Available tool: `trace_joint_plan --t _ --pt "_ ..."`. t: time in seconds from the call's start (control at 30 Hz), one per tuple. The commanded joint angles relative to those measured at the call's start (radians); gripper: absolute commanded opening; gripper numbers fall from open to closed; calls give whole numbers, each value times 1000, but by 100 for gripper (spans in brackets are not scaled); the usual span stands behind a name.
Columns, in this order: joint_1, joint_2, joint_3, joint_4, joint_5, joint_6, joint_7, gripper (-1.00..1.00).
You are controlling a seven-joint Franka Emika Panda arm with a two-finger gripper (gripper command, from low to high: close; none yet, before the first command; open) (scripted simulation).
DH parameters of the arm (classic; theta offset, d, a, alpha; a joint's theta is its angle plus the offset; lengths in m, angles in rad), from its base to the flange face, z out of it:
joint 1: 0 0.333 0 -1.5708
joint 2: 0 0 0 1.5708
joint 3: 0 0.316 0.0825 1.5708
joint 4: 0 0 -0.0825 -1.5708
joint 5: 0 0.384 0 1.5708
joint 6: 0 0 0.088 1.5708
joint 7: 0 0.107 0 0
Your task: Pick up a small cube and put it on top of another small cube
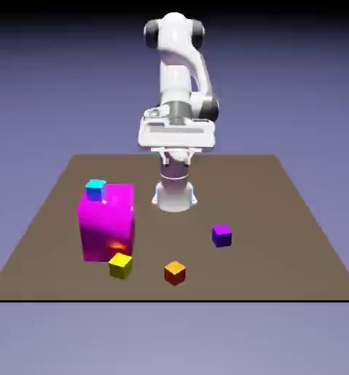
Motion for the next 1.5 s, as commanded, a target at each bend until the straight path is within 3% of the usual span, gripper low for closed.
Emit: trace_joint_plan --t 0.0,0.7,0.93,0.97,1.2,1.47 --pt "20 36 -18 13 10 -14 -37 0" --pt "423 784 -392 286 210 -300 -804 0" --pt "285 985 -223 334 359 -146 -916 0" --pt "285 985 -223 334 359 -146 -916 -100" --pt "411 774 -408 286 202 -309 -812 -100" --pt "230 680 -583 287 133 -402 -944 -100"
